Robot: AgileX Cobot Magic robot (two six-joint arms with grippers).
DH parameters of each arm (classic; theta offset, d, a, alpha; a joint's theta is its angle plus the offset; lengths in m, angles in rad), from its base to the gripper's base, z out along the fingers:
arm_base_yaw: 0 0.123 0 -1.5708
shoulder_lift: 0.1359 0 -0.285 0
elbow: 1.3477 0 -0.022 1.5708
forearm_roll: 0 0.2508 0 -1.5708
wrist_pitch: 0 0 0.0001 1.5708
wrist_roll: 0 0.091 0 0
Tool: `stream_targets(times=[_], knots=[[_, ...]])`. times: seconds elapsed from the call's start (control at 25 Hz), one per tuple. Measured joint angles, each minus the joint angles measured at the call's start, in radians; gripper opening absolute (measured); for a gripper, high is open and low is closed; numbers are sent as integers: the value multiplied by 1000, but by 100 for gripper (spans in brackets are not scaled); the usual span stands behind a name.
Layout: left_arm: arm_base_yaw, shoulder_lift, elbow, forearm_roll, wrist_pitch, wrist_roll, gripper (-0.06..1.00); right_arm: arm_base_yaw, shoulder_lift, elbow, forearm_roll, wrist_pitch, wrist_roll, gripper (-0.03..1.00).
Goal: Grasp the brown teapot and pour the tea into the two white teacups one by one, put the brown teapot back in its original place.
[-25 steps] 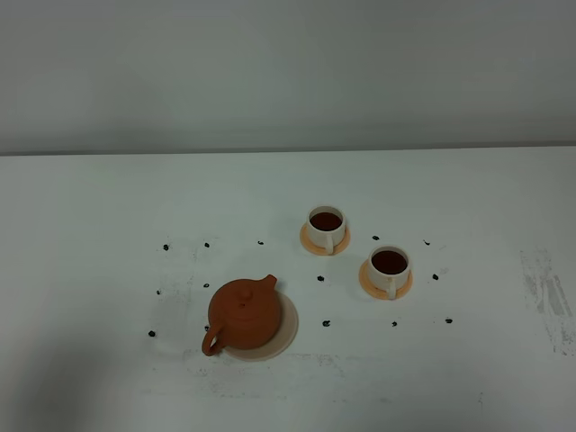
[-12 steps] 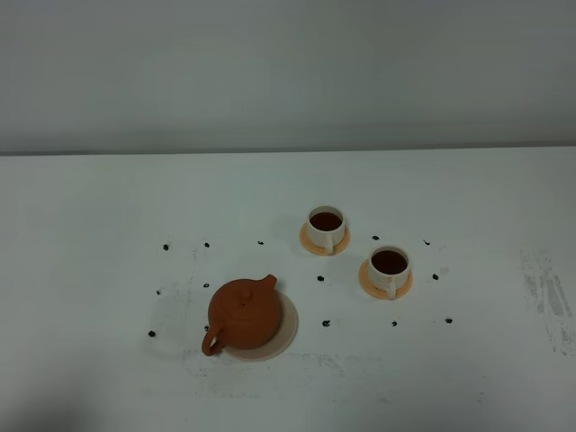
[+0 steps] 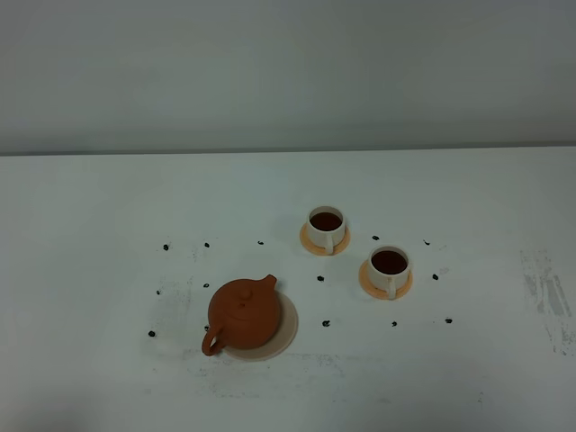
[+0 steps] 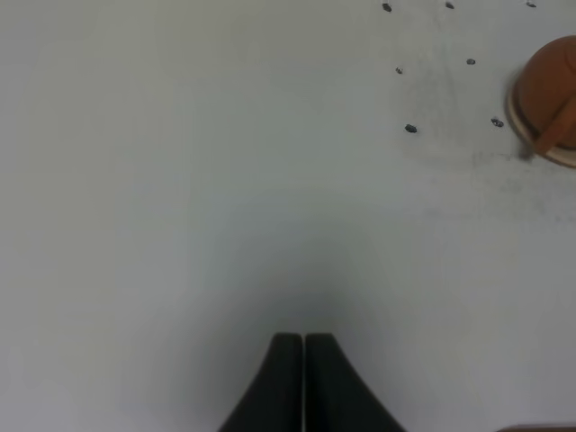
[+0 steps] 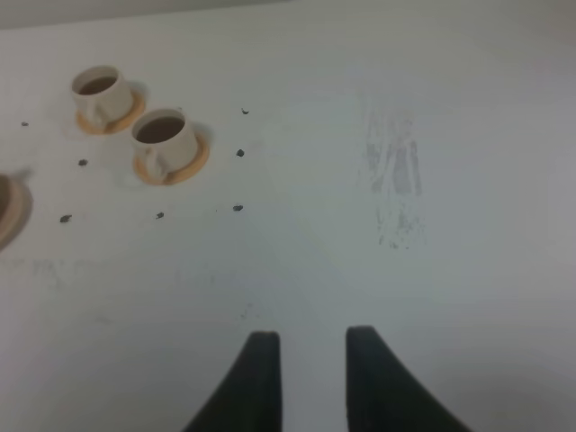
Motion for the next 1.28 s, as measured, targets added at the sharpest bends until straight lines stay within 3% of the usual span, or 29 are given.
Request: stream_targets(times=[0.24, 1.28], knots=[[0, -87, 1, 0, 2, 0, 2, 0, 0, 0, 0, 0, 0, 21], [0, -88, 1, 0, 2, 0, 2, 0, 0, 0, 0, 0, 0, 21]])
